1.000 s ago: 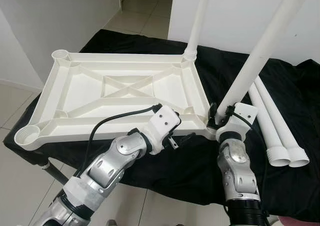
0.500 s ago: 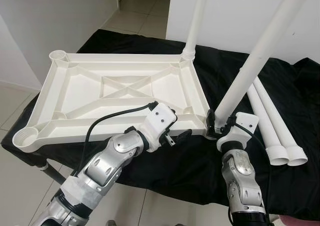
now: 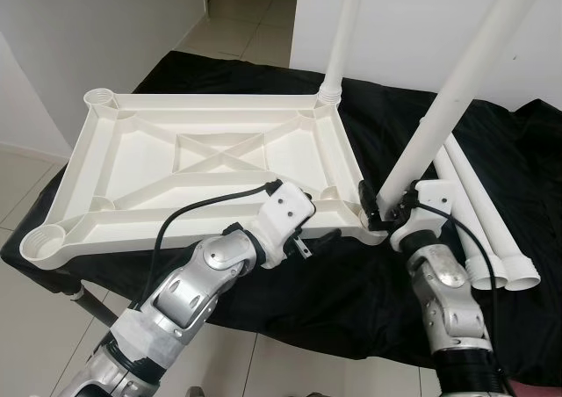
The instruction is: Building children table
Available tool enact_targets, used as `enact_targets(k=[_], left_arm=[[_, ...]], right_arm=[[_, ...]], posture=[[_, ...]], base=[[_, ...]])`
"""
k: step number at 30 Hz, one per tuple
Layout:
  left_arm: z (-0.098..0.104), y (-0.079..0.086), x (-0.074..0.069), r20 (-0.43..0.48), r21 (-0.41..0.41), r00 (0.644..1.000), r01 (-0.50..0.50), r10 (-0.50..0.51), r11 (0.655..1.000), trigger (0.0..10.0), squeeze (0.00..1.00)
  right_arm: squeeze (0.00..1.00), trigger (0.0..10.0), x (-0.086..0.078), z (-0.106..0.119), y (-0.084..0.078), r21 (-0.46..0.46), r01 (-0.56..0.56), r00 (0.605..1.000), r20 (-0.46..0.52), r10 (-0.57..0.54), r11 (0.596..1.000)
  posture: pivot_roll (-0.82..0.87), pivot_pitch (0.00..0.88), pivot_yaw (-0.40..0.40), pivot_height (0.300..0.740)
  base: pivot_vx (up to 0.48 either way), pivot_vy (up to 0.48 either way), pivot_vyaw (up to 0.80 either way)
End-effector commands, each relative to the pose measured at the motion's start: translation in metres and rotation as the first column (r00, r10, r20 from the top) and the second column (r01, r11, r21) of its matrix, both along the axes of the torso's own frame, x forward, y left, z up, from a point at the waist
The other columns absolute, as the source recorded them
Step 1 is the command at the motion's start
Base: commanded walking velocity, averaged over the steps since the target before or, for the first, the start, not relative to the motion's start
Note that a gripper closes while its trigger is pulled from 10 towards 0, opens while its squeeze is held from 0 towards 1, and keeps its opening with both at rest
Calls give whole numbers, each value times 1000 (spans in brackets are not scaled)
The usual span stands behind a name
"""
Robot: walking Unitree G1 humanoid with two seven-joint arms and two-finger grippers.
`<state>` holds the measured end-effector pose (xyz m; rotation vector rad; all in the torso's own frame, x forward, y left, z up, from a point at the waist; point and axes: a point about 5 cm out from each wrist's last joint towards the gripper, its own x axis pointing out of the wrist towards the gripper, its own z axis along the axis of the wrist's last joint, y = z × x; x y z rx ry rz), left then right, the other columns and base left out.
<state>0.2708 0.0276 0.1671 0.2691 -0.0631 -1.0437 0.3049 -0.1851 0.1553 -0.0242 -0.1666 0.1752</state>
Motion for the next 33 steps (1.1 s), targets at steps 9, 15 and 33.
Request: enact_targets(k=[9,15,33], left_arm=[[-5,-11,-12,-2,22,994,112,-112,993,10000,0],[-5,-11,-11,9,23,995,98,-98,995,10000,0],[-5,-6,-8,28,37,996,79,-80,996,10000,0]], right_arm=[[0,4157,10,-3,1,-113,-195,980,-47,191,974],[0,0,13,-5,-2,-117,-217,975,-62,211,969],[0,10000,10,-11,-1,-15,-92,992,-90,90,996]], posture=[[12,73,-75,740],[16,72,-81,740],[16,68,-67,740]], base=[[0,0,0],[0,0,0],[0,0,0]])
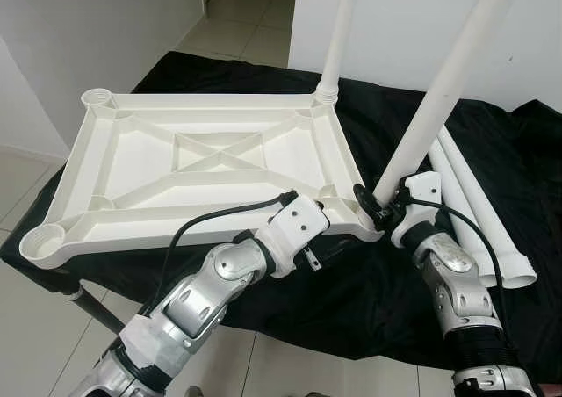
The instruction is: Building children table
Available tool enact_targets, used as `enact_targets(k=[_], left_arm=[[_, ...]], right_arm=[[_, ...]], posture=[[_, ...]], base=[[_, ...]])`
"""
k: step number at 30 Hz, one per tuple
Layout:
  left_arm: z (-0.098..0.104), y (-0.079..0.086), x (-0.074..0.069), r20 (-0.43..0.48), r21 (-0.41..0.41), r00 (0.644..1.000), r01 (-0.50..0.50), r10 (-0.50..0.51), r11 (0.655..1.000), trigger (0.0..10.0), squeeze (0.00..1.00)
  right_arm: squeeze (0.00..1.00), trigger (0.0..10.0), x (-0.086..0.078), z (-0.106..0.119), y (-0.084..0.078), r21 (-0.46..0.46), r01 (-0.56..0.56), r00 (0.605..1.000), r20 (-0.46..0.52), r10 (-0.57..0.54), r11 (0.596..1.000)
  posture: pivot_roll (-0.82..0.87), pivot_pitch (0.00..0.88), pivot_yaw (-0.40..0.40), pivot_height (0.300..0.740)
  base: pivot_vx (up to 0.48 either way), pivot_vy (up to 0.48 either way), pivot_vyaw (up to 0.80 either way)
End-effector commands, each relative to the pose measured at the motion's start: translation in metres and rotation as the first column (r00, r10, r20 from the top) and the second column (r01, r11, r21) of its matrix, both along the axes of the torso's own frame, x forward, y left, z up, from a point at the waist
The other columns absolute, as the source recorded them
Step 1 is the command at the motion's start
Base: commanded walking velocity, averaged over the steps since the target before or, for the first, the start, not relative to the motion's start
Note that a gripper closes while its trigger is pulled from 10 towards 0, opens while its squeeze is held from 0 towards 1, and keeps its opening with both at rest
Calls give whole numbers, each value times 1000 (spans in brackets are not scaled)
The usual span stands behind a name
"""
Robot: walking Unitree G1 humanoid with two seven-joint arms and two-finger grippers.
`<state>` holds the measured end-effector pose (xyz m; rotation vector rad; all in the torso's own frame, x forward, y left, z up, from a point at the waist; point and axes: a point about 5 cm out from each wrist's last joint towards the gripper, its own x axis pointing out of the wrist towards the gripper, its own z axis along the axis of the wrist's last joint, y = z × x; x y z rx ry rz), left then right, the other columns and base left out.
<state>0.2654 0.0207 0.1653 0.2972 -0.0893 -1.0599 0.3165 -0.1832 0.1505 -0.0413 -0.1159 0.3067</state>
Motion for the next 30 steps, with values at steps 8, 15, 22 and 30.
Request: enact_targets(k=[8,15,22,30], left_arm=[[-4,3,-3,-5,30,998,56,-56,998,10000,0],[-4,2,-3,-1,31,998,55,-55,998,10000,0],[-4,2,-3,5,29,999,49,-49,998,10000,0],[-3,2,-2,10,29,999,41,-41,999,10000,0]], right_arm=[[0,10000,-6,-13,8,91,325,943,-100,-316,941],[0,10000,-10,-17,24,125,549,835,-117,-537,826],[0,10000,-11,-12,34,165,614,789,-129,-601,772],[1000,10000,-15,-9,29,200,548,836,-99,-540,812]], posture=[[20,68,-67,740],[24,62,-73,740],[29,54,-79,740],[30,51,-83,740]], base=[[0,0,0],[0,0,0],[0,0,0],[0,0,0]])
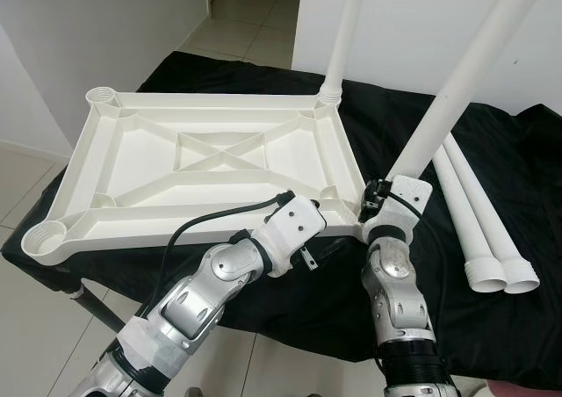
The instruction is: Building children table
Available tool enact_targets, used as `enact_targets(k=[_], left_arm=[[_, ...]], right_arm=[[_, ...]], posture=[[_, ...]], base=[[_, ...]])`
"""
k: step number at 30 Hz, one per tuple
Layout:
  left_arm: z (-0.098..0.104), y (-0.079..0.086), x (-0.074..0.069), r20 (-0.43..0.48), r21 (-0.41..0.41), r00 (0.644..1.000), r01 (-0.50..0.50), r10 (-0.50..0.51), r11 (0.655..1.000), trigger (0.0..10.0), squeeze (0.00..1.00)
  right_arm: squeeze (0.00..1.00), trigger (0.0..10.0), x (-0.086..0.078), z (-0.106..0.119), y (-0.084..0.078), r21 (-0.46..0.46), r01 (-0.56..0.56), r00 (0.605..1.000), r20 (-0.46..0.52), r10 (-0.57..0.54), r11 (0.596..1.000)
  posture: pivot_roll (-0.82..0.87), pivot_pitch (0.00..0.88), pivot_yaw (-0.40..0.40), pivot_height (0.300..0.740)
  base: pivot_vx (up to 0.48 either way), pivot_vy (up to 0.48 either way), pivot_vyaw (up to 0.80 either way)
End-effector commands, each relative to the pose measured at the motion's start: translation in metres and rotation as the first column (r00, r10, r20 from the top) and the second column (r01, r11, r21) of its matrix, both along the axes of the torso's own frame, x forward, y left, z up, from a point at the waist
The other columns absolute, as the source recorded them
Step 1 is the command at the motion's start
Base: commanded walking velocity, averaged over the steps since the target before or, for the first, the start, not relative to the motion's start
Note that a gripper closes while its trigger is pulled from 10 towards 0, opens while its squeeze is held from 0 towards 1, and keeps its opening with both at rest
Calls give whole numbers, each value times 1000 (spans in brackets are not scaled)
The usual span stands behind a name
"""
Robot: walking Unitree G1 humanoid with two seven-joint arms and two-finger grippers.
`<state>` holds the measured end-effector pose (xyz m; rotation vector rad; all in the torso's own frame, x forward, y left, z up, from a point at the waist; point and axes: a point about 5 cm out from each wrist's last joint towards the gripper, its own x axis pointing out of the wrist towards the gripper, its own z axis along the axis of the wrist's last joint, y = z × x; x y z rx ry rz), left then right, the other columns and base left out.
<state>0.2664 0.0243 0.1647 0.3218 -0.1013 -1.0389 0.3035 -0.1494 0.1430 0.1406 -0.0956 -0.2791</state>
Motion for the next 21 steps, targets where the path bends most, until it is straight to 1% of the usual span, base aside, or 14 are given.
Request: enact_targets(k=[1,2,3,4,8,11,12,15,16,17,19,21], left_arm=[[-3,-1,-3,-14,16,998,60,-59,998,10000,0],[-3,-1,-2,-12,15,998,54,-54,998,10000,0],[-3,-1,-2,-12,15,998,54,-54,998,10000,0],[-3,0,-2,-10,17,999,50,-50,999,10000,0],[-3,3,2,-8,19,999,31,-31,999,10000,0],[-2,5,3,-5,20,1000,25,-25,999,10000,0],[-3,8,5,-5,24,1000,11,-11,1000,10000,0],[-4,13,8,-3,36,1000,-7,7,999,10000,0],[-5,18,11,-2,46,1000,-21,21,999,10000,0],[-5,18,11,-2,46,1000,-21,21,999,10000,0],[-8,25,14,6,66,999,-39,39,997,10000,0],[-9,28,15,5,77,999,-50,49,996,10000,0]], right_arm=[[1000,10000,-2,-1,-5,13,7,1000,1,-7,1000],[1000,10000,-4,0,-7,4,-2,1000,23,2,1000],[1000,10000,-4,0,-7,4,-2,1000,23,2,1000],[1000,10000,-7,0,-9,-19,-4,1000,25,4,1000],[1000,10000,-16,-7,-15,-40,-11,1000,5,11,999],[1000,10000,-18,-8,-16,-43,-19,1000,7,19,999],[0,10000,-22,-7,-15,-42,-39,999,21,40,998],[0,10000,-26,-6,-14,-42,-65,997,43,66,997],[0,10000,-31,-4,-13,-45,-91,993,68,94,995],[0,10000,-31,-4,-13,-45,-91,993,68,94,995],[0,10000,-39,-2,-12,-47,-119,987,103,123,992],[0,10000,-42,-2,-13,-48,-125,985,115,130,991]], posture=[[30,51,-83,740],[29,51,-84,740],[29,51,-84,740],[28,52,-86,740],[27,55,-86,740],[27,55,-86,740],[25,57,-85,740],[23,60,-83,740],[23,62,-83,740],[23,62,-83,740],[23,64,-82,740],[22,67,-80,740]], base=[[0,0,0],[0,0,0],[0,0,0],[0,0,0],[0,0,0],[0,0,0],[0,0,0],[0,0,0],[0,0,0],[0,0,0],[0,0,0],[0,0,0]])
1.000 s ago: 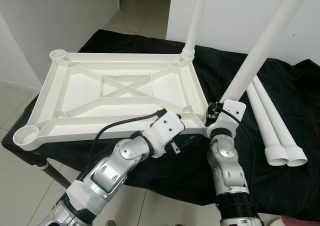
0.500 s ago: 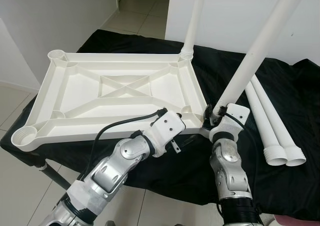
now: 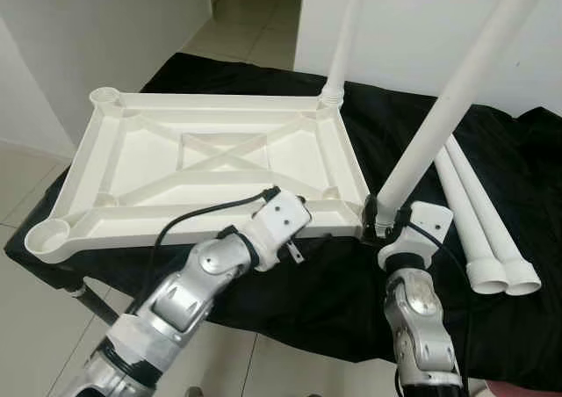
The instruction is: Building children table
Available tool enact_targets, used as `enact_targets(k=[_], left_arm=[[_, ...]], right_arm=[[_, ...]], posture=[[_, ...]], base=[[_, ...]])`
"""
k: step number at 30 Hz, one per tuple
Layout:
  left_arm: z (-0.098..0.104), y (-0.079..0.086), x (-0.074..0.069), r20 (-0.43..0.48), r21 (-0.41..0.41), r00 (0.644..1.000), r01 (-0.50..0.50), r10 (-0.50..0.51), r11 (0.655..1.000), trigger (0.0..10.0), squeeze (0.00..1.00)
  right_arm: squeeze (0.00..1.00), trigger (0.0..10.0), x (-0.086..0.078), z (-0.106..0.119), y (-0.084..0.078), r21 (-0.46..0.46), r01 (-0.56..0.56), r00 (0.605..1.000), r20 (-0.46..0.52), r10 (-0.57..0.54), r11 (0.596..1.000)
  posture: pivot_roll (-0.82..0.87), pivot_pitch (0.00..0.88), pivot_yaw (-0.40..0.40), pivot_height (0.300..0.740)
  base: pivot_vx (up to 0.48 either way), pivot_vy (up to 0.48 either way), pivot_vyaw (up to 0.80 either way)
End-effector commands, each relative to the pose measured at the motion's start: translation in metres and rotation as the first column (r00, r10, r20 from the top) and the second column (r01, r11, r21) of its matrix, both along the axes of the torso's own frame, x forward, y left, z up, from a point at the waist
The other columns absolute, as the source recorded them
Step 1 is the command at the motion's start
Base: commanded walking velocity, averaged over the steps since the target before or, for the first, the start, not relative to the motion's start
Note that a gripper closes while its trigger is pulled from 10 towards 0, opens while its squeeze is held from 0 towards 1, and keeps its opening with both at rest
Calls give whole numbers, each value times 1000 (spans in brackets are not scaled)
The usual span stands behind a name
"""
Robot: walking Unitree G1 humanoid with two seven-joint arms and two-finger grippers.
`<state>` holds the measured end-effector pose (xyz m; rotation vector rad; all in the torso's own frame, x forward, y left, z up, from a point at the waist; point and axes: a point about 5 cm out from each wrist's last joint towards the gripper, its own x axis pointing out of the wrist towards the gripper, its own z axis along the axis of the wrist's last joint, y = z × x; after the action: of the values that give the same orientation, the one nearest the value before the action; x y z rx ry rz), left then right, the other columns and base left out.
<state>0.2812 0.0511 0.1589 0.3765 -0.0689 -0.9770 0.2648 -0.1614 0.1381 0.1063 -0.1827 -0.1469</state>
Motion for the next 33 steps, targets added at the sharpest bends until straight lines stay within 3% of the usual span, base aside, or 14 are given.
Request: enact_targets(k=[1,10,17,19,33], left_arm=[[-5,4,2,-2,37,1000,4,-4,999,10000,0],[-10,15,18,17,117,997,-73,72,990,10000,0],[-9,22,25,22,129,995,-98,96,987,10000,0],[-9,32,34,9,142,991,-131,132,981,10000,0],[-11,52,53,-52,181,974,-206,218,962,10000,0]], right_arm=[[0,10000,-6,3,-1,18,-14,999,36,14,1000],[0,10000,-7,3,0,29,-76,995,66,74,997],[0,10000,-10,4,2,28,-103,992,79,100,994],[0,10000,-15,2,2,36,-128,988,90,125,991],[0,10000,-30,-12,-1,19,-140,988,65,139,990]], posture=[[20,68,-79,740],[10,73,-68,740],[7,81,-61,740],[7,86,-59,740],[-13,110,-32,740]], base=[[0,0,0],[0,0,0],[0,0,0],[0,0,0],[0,0,0]])
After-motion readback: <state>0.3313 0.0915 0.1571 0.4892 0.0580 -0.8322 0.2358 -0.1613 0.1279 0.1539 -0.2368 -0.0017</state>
